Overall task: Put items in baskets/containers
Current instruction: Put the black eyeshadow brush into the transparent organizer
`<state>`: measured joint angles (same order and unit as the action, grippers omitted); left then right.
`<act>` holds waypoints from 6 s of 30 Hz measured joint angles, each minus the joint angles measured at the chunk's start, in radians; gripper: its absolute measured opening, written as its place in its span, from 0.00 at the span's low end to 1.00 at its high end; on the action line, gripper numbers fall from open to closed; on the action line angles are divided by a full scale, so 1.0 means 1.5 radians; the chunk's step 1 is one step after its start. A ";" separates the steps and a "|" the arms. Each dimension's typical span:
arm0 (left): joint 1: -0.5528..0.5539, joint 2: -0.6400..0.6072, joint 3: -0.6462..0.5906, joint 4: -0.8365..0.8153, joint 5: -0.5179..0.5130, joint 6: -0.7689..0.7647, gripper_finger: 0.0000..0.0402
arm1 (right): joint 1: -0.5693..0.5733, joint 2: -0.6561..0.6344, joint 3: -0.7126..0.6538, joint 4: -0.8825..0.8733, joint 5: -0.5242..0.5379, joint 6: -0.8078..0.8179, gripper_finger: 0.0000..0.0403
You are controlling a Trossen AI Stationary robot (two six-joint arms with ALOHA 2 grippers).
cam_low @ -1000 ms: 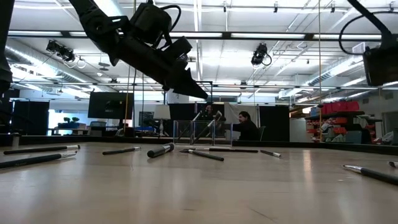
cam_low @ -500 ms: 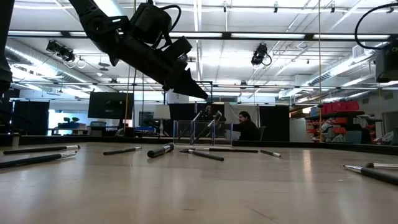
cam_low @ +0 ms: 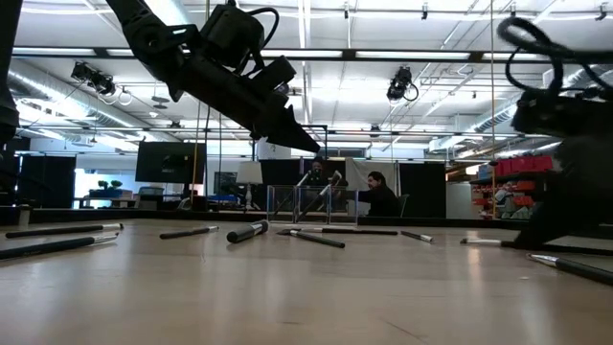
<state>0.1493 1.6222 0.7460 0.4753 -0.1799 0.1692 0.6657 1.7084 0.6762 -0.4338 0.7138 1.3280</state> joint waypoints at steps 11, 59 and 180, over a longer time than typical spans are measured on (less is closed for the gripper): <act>0.000 0.000 0.000 0.000 0.000 0.000 0.38 | -0.033 -0.014 -0.002 0.016 -0.023 0.047 0.22; -0.109 0.000 0.000 0.308 0.345 0.058 0.38 | -0.057 -0.169 -0.155 1.100 0.013 -0.948 0.02; -0.008 -0.223 -0.132 -0.194 0.028 -0.035 0.35 | -0.807 0.041 0.107 0.683 -0.404 -0.648 0.04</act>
<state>0.1368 1.2881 0.5476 0.1846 -0.1375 0.1162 -0.5440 1.7694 0.8368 0.5911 0.1072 0.3559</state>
